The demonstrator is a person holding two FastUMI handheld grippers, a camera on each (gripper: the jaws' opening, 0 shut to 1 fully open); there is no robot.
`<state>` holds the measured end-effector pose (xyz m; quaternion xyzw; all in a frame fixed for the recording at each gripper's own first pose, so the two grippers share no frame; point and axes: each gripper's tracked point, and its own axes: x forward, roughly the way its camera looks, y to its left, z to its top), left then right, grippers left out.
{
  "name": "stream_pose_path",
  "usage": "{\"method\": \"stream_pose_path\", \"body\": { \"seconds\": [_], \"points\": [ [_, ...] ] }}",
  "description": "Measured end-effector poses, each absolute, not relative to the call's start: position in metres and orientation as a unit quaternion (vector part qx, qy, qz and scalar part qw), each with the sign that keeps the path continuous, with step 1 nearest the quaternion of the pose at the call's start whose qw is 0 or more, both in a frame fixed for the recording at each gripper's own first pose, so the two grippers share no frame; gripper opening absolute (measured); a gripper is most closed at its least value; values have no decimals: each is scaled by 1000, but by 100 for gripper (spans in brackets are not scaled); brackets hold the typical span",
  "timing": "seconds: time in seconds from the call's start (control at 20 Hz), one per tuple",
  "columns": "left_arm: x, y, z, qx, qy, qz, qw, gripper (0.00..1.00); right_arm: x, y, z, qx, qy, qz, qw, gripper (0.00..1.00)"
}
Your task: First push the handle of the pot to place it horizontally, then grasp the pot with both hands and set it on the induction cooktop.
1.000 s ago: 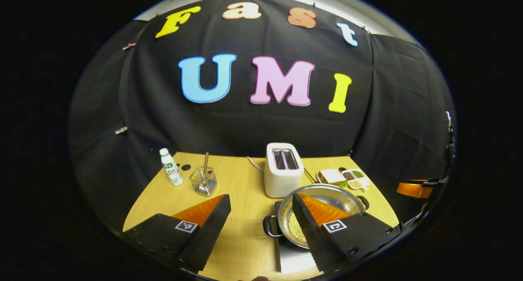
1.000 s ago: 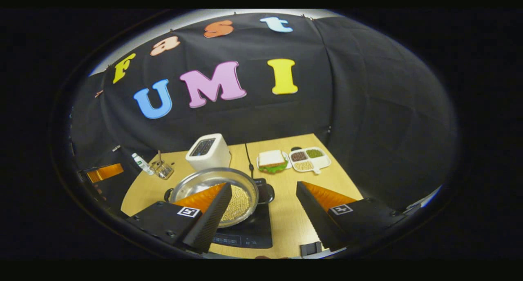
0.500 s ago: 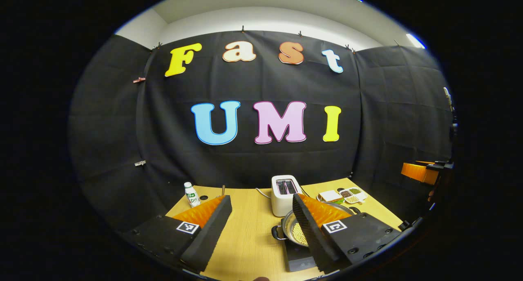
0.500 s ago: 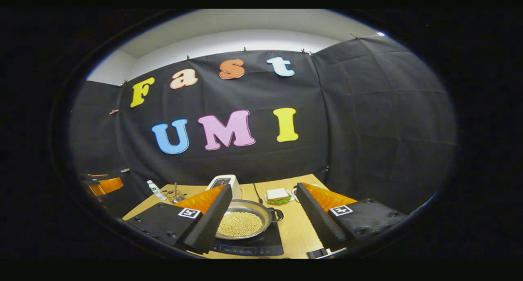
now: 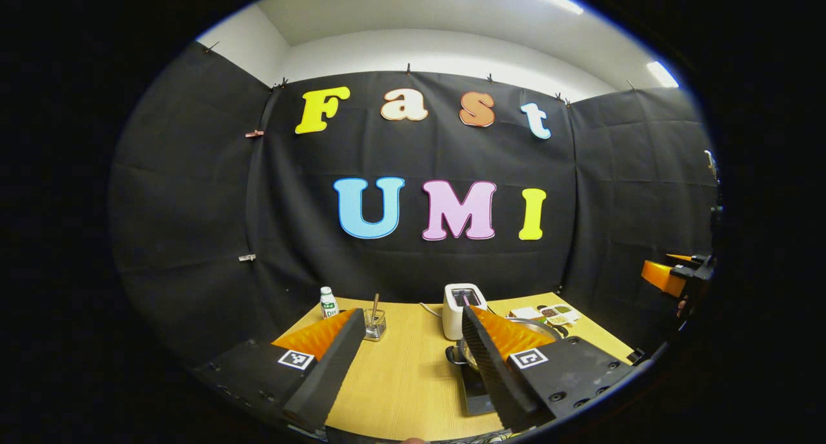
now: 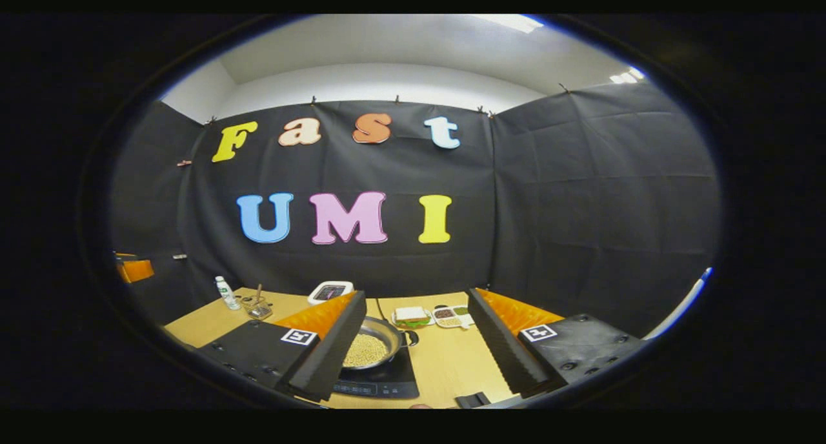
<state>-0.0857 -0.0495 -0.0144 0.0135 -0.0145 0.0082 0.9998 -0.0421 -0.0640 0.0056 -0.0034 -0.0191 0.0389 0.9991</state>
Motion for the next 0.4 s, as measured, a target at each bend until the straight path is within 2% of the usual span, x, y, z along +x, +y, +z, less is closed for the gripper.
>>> {"method": "stream_pose_path", "body": {
  "seconds": [0.35,0.4],
  "points": [
    [-108,-39,-29,-9,-14,15,1000,95,-66,-54,-2,-17,-35,55,998,98],
    [-109,-37,-27,-6,-15,15,1000,93,-65,-50,-4,-18,-30,60,998,92]
  ]
}}
